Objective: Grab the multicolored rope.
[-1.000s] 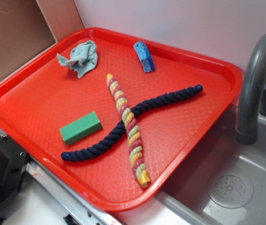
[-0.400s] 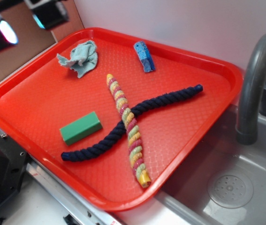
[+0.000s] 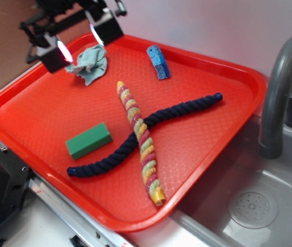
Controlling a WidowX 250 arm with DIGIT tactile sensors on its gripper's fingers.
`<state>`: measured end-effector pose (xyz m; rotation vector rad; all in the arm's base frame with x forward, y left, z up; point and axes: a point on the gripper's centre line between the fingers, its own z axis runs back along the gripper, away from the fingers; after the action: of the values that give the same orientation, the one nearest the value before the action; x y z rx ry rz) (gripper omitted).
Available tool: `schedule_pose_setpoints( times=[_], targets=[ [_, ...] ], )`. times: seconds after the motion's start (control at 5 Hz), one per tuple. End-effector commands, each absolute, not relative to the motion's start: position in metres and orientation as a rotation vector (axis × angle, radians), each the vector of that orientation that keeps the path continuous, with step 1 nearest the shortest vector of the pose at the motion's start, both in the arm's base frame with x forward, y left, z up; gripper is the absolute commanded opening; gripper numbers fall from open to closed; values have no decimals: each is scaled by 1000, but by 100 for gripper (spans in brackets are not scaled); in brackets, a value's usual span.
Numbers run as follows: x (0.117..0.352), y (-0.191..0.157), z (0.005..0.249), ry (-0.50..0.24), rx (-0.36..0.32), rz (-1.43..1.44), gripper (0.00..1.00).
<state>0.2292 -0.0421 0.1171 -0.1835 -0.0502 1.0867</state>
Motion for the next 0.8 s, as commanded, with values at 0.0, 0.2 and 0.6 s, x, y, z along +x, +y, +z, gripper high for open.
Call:
schedule_pose_setpoints(
  times=[0.0,0.2,0.6],
  targets=[
    [262,-49,74,-65,-153,1060,100],
    [271,-54,50,-16,-168,1043,100],
    [272,-65,16,28,-153,1008,43]
  ],
)
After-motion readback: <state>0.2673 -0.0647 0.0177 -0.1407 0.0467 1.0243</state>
